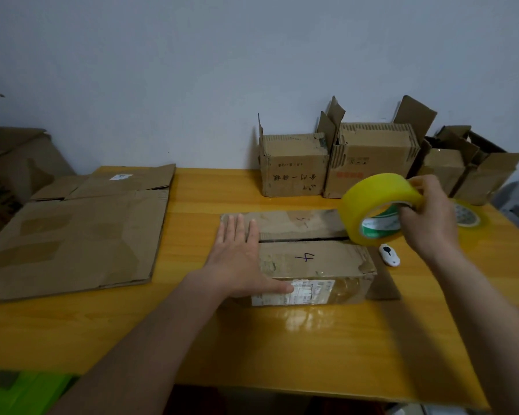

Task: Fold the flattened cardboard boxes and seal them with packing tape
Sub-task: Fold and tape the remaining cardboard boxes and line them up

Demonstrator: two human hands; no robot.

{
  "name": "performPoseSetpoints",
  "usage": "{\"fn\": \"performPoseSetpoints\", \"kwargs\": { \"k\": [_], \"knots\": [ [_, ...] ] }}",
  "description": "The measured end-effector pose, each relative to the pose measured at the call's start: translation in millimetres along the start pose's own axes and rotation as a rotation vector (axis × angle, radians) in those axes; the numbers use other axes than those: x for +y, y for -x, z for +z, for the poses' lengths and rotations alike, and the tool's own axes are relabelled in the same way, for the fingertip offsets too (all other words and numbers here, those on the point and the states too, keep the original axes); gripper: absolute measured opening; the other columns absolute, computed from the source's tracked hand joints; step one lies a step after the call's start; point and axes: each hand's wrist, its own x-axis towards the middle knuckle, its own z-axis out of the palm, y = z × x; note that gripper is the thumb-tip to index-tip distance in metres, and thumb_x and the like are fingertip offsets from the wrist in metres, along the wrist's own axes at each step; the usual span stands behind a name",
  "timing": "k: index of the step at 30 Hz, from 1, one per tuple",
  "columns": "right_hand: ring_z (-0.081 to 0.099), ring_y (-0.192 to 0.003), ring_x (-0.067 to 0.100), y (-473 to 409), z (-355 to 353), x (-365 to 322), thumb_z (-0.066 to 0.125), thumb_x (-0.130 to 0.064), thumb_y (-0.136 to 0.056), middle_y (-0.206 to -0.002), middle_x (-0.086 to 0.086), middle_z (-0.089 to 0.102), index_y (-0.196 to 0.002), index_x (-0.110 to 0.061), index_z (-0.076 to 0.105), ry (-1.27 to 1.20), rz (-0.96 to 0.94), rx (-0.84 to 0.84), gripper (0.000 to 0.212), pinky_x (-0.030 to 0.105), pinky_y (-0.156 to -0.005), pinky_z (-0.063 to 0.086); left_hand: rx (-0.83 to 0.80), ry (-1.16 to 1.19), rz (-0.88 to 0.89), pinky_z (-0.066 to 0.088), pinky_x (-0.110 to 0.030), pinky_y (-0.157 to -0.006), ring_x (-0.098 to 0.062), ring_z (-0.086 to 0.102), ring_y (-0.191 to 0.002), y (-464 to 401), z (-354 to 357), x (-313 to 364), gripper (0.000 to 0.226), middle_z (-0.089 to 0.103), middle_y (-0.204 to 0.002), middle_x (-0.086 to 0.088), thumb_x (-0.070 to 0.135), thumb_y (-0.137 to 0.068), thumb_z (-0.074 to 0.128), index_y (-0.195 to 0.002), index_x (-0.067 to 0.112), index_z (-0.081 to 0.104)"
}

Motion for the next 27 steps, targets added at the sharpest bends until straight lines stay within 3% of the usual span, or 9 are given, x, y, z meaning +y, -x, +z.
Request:
{"fn": "performPoseSetpoints", "kwargs": {
  "k": [6, 10, 21, 25, 27],
  "knots": [
    [0.048, -0.113, 0.042, -4, -4, 8, 0.055, 0.0, -0.086, -0.125, 0.019, 0.052, -0.133, -0.014, 0.047, 0.22, -0.106, 0.059, 0.05, 0.048, -0.082, 0.043, 0.018, 0.017, -0.011, -0.012, -0.045, -0.119, -0.031, -0.029, -0.142, 3, -2, 1, 0.141, -0.03, -0.155, -0.016, 0.095, -0.058, 0.04, -0.147, 0.007, -0.026],
    [0.046, -0.113, 0.042, -9, -9, 24, 0.056, -0.002, -0.087, -0.125, 0.019, 0.051, -0.135, -0.015, 0.047, 0.425, -0.07, 0.031, 0.051, 0.05, -0.082, 0.042, 0.026, 0.021, -0.015, -0.012, -0.044, -0.119, -0.03, -0.027, -0.143, 4, -3, 2, 0.142, -0.028, -0.156, -0.015, 0.095, -0.058, 0.04, -0.147, 0.006, -0.024],
    [0.043, -0.116, 0.039, 9, 16, 51, 0.059, 0.003, -0.083, -0.124, 0.018, 0.049, -0.135, -0.012, 0.046, 0.357, 0.033, -0.063, 0.055, 0.046, -0.077, 0.042, 0.027, -0.015, -0.004, -0.014, -0.043, -0.118, -0.031, -0.026, -0.143, 0, -2, 1, 0.14, -0.028, -0.155, -0.017, 0.096, -0.057, 0.035, -0.148, 0.007, -0.023],
    [0.045, -0.113, 0.038, 16, 18, 57, 0.059, 0.005, -0.082, -0.121, 0.02, 0.051, -0.126, -0.003, 0.047, 0.258, 0.038, -0.155, 0.047, 0.042, -0.081, 0.039, 0.003, -0.007, 0.063, -0.016, -0.043, -0.117, -0.028, -0.029, -0.143, -5, -4, -14, 0.132, -0.032, -0.154, -0.01, 0.098, -0.052, 0.03, -0.146, 0.025, -0.028],
    [0.048, -0.111, 0.038, 20, 16, 55, 0.058, 0.002, -0.085, -0.118, 0.02, 0.051, -0.125, -0.003, 0.043, 0.161, 0.062, -0.251, 0.043, 0.039, -0.082, 0.039, -0.022, 0.0, 0.109, -0.019, -0.04, -0.113, -0.023, -0.028, -0.143, -7, -8, -21, 0.122, -0.032, -0.155, -0.005, 0.094, -0.059, 0.033, -0.146, 0.031, -0.026]
  ]
}}
